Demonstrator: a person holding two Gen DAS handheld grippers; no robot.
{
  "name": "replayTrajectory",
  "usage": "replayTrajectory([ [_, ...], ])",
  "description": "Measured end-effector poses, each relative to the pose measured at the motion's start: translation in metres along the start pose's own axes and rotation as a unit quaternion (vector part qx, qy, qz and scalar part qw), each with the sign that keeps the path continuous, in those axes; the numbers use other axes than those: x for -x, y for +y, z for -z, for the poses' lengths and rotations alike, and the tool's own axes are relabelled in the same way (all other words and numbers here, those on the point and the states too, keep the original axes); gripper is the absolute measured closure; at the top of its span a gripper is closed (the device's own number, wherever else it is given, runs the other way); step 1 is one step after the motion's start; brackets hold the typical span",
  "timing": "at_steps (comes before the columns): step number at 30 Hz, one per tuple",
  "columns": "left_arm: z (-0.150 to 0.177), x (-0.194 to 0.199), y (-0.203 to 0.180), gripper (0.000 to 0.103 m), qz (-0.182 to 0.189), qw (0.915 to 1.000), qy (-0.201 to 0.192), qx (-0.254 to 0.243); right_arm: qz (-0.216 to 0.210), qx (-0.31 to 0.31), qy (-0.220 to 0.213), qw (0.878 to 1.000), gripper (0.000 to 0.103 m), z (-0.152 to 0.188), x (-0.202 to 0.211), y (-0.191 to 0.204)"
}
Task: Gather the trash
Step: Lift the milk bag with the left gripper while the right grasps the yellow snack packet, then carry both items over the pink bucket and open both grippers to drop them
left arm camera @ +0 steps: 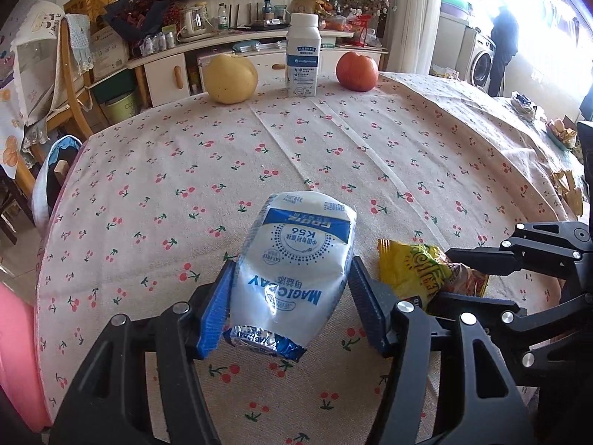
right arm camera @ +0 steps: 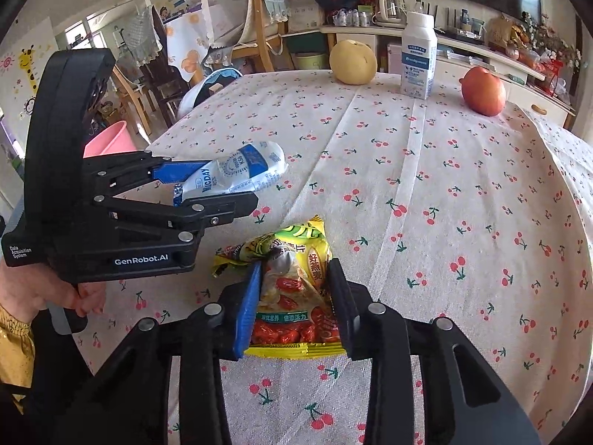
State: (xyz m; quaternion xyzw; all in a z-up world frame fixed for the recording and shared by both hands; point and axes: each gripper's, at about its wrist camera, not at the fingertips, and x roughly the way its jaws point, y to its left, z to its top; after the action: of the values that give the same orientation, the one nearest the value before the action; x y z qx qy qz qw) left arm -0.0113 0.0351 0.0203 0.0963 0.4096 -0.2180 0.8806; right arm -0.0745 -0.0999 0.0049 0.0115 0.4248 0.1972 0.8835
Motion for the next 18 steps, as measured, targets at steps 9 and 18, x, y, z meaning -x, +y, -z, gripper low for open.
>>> replayTrajectory([
  [9,0.000,0.023,0.015,0.041,-0.006,0.9991,-0.024,0.033,0.006,0.008,-0.016,1.000,0.076,-0.004,0.004,0.007],
  [18,0.002,0.048,0.037,0.041,-0.027,0.9956,-0.050,0.075,0.016,0.014,-0.040,0.999,0.080,-0.012,0.013,0.016],
])
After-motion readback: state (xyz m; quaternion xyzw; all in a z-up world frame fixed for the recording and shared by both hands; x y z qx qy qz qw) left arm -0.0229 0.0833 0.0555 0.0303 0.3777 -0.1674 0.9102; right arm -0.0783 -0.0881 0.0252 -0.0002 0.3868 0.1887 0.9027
